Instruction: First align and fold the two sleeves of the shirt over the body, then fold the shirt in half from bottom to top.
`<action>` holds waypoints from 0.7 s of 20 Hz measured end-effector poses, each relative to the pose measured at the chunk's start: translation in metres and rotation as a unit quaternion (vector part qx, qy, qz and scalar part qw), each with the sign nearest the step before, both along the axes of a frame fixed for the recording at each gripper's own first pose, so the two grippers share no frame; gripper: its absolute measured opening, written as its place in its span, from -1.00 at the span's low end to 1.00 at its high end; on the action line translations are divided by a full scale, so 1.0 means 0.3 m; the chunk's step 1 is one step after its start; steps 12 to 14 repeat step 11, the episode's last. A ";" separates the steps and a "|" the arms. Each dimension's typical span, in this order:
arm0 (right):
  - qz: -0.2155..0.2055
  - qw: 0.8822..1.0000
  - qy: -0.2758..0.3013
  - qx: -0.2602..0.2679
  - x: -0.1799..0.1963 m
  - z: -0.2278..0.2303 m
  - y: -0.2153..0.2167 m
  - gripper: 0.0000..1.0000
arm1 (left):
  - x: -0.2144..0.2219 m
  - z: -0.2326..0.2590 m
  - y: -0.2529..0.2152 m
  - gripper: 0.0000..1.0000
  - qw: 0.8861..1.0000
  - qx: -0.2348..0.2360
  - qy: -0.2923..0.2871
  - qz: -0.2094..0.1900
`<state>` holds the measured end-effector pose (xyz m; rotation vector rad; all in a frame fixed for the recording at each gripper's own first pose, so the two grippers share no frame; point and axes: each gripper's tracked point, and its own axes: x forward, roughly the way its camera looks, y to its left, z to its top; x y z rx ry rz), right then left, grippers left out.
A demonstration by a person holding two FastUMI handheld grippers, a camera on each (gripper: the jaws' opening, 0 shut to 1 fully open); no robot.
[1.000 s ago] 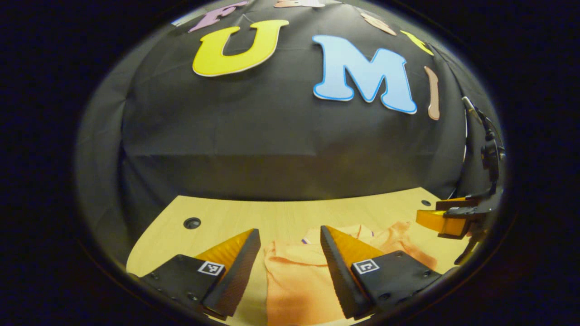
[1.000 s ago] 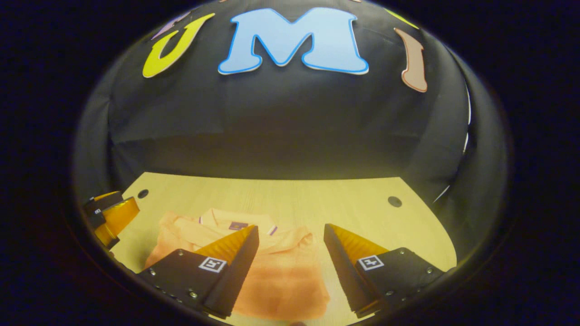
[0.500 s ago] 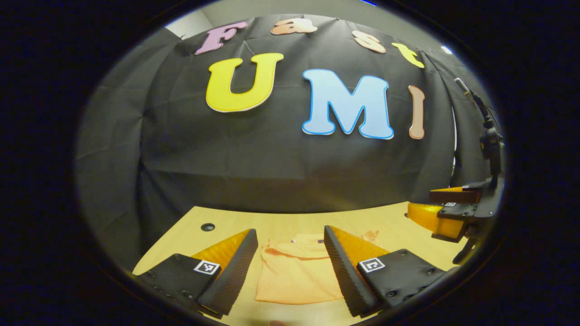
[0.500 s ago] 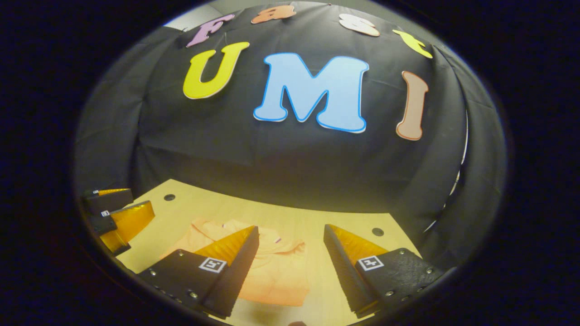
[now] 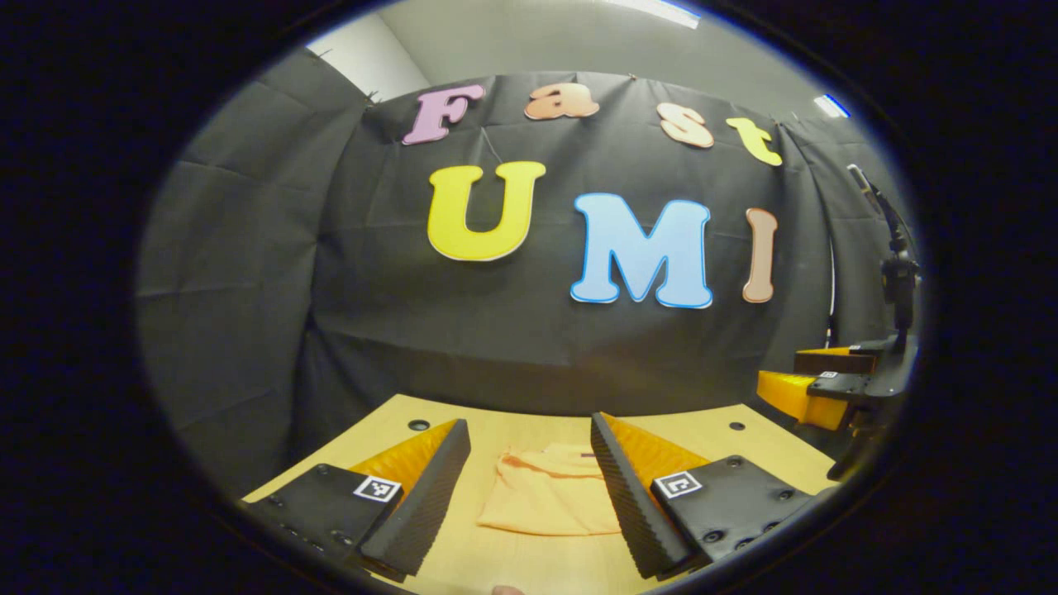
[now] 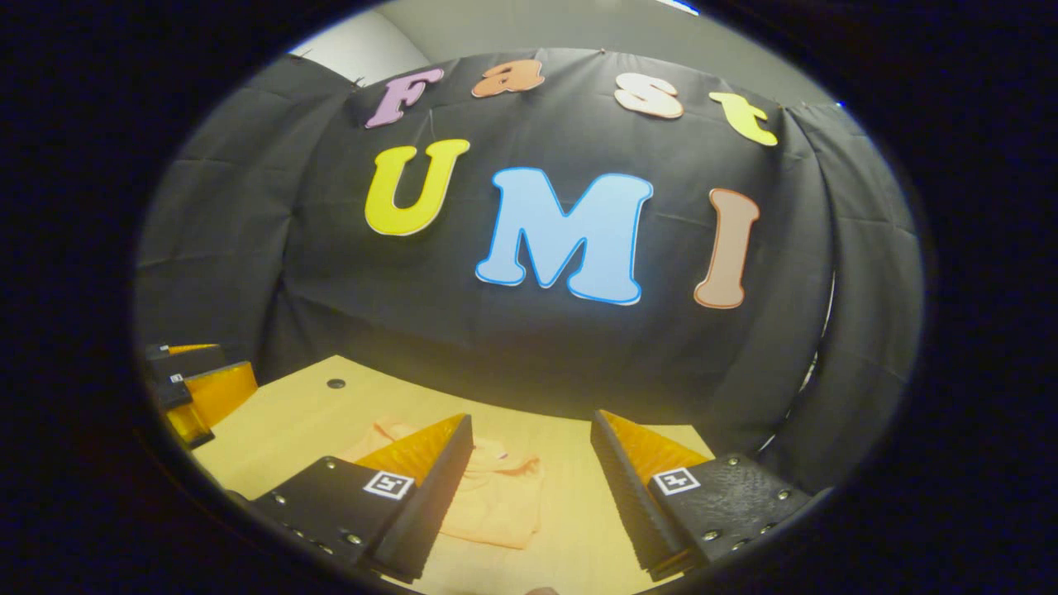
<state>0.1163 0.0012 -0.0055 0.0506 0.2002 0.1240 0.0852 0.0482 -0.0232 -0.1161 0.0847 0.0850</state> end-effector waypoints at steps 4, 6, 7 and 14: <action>0.010 0.999 -0.029 0.009 -0.089 0.054 0.000 0.79 | -0.117 0.058 -0.008 0.89 1.000 0.015 -0.015 0.016; 0.016 0.999 -0.037 0.009 -0.133 0.065 -0.007 0.80 | -0.153 0.069 -0.025 0.89 1.000 0.014 -0.019 0.019; 0.019 0.999 -0.039 0.011 -0.158 0.069 -0.009 0.80 | -0.167 0.071 -0.031 0.89 0.999 0.015 -0.020 0.021; 0.006 0.999 -0.050 -0.001 -0.220 0.087 -0.067 0.73 | -0.200 0.091 -0.086 0.89 1.000 0.013 -0.022 0.010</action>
